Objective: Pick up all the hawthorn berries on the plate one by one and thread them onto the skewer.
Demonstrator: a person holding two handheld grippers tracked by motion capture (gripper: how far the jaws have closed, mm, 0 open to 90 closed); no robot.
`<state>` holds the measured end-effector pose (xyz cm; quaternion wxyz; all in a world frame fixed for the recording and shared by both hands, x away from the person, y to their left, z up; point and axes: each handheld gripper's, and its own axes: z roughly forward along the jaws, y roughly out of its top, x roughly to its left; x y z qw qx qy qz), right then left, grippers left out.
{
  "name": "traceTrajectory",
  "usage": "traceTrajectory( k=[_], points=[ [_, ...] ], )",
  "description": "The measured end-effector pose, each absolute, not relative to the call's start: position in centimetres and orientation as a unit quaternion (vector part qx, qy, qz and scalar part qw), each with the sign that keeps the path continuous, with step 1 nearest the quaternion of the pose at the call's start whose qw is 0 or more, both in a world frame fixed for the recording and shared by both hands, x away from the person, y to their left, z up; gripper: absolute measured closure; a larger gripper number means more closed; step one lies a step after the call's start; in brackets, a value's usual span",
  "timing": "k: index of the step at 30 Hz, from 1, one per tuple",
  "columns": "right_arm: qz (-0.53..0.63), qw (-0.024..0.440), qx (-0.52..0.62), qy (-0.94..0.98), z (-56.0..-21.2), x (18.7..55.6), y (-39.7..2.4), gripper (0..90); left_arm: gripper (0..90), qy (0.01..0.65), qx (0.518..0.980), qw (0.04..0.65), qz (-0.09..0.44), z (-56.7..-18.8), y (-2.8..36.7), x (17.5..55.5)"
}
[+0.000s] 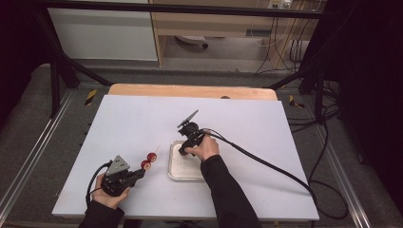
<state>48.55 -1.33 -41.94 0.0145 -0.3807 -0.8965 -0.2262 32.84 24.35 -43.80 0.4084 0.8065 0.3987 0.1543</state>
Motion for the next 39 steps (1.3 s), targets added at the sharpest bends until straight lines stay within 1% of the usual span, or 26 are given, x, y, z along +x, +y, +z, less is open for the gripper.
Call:
traceTrajectory(
  k=[4, 10, 17, 23, 33, 39],
  points=[
    [-0.235, 0.005, -0.386, -0.892, -41.6, 48.4, -1.5, 61.5, 88.4, 0.398, 0.806, 0.410, 0.156, -43.7, 24.3, 32.8],
    [-0.266, 0.000, -0.389, -0.882, -39.8, 47.2, -2.1, 61.7, 88.3, 0.397, 0.804, 0.413, 0.158, -43.6, 24.2, 32.6],
    [-0.307, 0.002, -0.393, -0.867, -38.6, 45.5, -4.1, 61.8, 88.3, 0.392, 0.806, 0.412, 0.163, -43.5, 23.7, 32.5],
    [-0.357, 0.011, -0.401, -0.844, -38.6, 44.0, -6.2, 61.9, 88.3, 0.391, 0.805, 0.414, 0.163, -43.4, 23.1, 32.2],
    [-0.479, 0.025, -0.425, -0.768, -39.7, 41.7, -9.3, 62.0, 88.3, 0.395, 0.802, 0.417, 0.167, -43.2, 21.4, 31.8],
    [-0.538, 0.027, -0.443, -0.716, -40.3, 41.1, -10.5, 62.0, 88.3, 0.409, 0.786, 0.432, 0.171, -42.8, 20.5, 31.5]
  ],
)
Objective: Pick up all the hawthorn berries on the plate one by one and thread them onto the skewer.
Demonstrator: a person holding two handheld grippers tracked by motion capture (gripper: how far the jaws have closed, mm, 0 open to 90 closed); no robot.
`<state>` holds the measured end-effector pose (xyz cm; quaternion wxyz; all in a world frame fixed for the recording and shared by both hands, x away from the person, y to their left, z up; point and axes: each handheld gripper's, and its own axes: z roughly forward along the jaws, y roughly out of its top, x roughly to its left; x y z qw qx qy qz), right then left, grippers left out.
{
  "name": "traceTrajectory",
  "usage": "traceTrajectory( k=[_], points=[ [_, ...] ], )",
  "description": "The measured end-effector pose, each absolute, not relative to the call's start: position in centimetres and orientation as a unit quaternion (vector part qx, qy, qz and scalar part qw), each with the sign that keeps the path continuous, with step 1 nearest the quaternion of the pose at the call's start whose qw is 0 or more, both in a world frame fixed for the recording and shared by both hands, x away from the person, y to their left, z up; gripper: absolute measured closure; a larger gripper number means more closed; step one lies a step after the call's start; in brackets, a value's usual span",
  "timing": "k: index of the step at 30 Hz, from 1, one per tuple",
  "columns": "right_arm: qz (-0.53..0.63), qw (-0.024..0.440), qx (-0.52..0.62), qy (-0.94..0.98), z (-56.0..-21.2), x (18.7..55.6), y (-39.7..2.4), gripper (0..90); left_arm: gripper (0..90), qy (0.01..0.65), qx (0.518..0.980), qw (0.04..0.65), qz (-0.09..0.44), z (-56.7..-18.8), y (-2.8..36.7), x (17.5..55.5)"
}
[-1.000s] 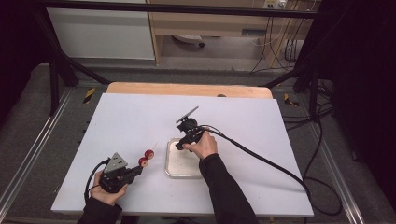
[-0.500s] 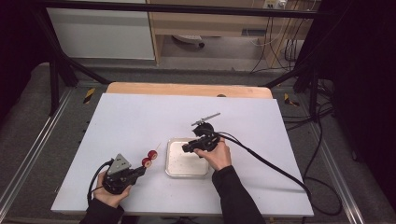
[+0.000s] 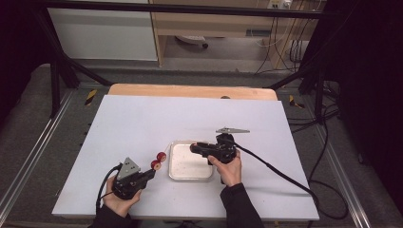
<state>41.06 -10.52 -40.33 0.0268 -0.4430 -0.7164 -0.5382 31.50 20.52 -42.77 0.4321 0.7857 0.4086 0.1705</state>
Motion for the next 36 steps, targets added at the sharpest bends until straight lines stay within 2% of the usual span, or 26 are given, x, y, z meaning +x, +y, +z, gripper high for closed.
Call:
traceTrajectory(
  k=[10, 24, 36],
  points=[
    [-0.604, 0.017, -0.464, -0.648, -40.9, 40.7, -11.0, 62.0, 88.3, 0.421, 0.773, 0.446, 0.162, -42.4, 18.0, 31.3],
    [-0.662, -0.022, -0.473, -0.581, -40.8, 40.8, -10.6, 62.1, 88.3, 0.420, 0.773, 0.449, 0.156, -41.9, 14.5, 31.3],
    [-0.692, -0.019, -0.474, -0.544, -40.7, 40.8, -10.5, 62.1, 88.3, 0.420, 0.771, 0.455, 0.147, -41.7, 12.7, 32.0]
  ],
)
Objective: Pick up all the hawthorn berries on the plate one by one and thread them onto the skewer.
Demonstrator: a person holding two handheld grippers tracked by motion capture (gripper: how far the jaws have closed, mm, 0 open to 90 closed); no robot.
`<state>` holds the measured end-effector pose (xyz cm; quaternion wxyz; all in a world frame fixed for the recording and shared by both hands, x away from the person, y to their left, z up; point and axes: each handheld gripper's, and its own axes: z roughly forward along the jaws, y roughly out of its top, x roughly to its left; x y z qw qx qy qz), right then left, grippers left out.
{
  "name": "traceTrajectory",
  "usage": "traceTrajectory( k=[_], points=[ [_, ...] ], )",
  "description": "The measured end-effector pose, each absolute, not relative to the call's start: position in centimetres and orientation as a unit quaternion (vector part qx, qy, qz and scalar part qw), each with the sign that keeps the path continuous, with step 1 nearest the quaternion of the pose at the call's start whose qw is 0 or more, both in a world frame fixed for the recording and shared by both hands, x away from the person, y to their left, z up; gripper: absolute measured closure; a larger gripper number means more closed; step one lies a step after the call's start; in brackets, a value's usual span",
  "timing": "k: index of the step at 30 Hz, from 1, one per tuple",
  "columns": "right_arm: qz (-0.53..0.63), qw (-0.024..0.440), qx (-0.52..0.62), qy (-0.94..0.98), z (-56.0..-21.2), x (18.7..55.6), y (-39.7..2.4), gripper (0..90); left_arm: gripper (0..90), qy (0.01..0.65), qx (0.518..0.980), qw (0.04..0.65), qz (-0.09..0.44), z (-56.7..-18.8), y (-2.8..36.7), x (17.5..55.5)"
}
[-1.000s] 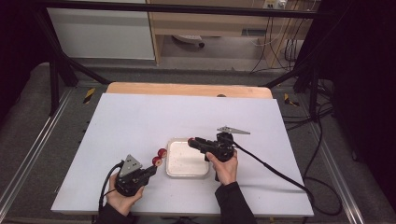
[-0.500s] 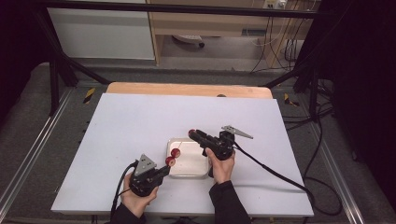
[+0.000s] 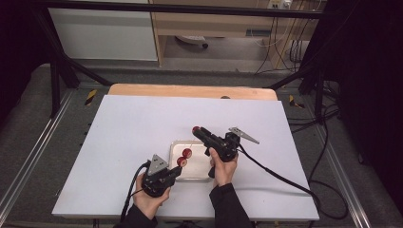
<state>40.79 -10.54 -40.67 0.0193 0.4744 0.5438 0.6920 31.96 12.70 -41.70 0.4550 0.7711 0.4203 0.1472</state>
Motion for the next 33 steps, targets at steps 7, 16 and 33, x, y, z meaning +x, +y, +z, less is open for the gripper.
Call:
traceTrajectory(
  k=[7, 16, 33],
  points=[
    [0.703, 0.024, 0.471, 0.532, -40.29, 40.63, -10.69, 62.1, 88.4, 0.424, 0.767, 0.460, 0.144, -41.57, 12.43, 32.17],
    [0.705, 0.027, 0.474, 0.527, -40.50, 40.52, -10.50, 62.1, 88.3, 0.426, 0.761, 0.467, 0.146, -41.38, 12.38, 32.26],
    [0.704, 0.023, 0.475, 0.527, -40.77, 40.44, -10.31, 62.2, 88.3, 0.428, 0.759, 0.469, 0.145, -41.37, 12.27, 32.43]
  ],
)
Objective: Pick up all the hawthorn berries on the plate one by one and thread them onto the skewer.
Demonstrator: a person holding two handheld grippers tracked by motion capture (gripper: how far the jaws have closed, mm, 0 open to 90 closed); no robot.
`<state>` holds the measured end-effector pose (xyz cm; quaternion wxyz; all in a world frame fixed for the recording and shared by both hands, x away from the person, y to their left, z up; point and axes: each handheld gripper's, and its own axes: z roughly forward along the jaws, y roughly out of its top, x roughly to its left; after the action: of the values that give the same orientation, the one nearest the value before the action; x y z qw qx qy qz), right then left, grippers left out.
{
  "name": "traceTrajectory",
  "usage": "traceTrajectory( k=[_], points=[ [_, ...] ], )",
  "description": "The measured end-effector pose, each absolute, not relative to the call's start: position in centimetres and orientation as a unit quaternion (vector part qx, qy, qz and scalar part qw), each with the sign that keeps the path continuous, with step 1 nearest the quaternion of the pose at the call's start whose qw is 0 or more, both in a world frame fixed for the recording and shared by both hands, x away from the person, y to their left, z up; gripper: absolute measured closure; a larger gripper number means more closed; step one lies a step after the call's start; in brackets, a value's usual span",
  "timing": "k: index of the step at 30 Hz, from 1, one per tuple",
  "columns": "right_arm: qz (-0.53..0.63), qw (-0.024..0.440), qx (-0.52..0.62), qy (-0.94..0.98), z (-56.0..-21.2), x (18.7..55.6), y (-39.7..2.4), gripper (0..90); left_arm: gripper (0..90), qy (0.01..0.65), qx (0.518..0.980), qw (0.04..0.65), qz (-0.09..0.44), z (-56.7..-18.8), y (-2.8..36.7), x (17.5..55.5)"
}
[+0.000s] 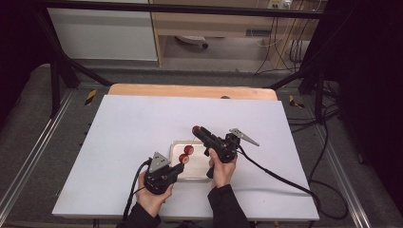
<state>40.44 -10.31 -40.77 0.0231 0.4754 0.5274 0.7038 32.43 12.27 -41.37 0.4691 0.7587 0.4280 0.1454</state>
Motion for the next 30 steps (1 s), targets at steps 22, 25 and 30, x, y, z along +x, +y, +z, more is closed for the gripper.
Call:
traceTrajectory(
  k=[22, 25, 30],
  points=[
    [0.707, 0.025, 0.474, 0.525, -41.4, 39.5, -9.7, 62.4, 88.5, 0.450, 0.741, 0.478, 0.141, -41.4, 11.7, 33.0],
    [0.704, 0.026, 0.475, 0.527, -41.4, 39.4, -9.7, 63.0, 88.5, 0.450, 0.741, 0.478, 0.140, -41.6, 11.6, 33.2],
    [0.700, 0.020, 0.476, 0.532, -41.4, 39.4, -9.8, 63.1, 88.5, 0.441, 0.746, 0.477, 0.147, -41.7, 11.7, 33.1]
  ],
)
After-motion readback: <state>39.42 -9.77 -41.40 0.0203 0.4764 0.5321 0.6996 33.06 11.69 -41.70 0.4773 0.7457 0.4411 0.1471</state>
